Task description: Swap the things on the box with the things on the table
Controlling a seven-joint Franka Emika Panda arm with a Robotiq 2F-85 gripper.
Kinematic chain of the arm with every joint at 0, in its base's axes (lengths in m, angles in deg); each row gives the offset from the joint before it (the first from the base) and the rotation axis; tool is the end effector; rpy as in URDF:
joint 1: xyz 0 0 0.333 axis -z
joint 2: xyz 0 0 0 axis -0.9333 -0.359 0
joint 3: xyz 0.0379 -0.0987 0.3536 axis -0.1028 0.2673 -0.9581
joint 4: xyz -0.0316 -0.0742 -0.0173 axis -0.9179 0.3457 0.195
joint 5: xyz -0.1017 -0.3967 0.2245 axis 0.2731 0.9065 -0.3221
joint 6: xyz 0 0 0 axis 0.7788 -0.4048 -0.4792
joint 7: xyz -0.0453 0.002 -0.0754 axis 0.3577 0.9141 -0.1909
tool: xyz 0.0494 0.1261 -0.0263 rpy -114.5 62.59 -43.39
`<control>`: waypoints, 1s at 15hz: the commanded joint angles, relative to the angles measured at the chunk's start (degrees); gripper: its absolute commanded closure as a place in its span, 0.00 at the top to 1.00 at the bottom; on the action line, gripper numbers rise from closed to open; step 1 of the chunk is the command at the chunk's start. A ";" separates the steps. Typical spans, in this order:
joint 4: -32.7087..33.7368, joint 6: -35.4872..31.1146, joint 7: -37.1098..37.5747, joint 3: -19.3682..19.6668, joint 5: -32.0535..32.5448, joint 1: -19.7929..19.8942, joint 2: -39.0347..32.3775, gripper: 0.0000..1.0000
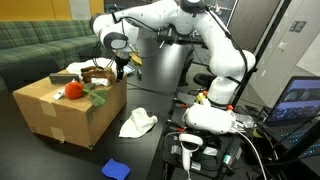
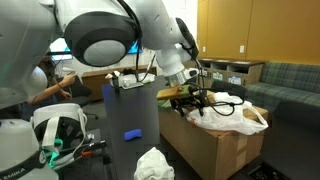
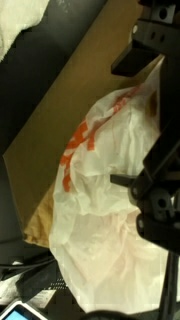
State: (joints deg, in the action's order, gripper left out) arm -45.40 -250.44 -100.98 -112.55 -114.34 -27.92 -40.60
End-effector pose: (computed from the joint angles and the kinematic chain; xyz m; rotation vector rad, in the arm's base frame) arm 0.6357 0.0348 0.2251 2.7115 0.8950 0.4115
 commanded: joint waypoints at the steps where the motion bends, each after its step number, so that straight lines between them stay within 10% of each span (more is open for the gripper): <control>1: -1.40 -1.89 -2.11 -1.05 0.00 0.63 -1.12 1.00; 7: 4.93 -1.81 -2.36 0.56 -0.35 -0.60 -0.57 0.93; 15: 20.44 -2.03 -2.35 7.10 -0.64 -5.29 -1.50 0.30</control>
State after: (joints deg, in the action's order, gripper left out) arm -31.85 -250.43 -100.96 -108.19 -114.33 -29.57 -40.99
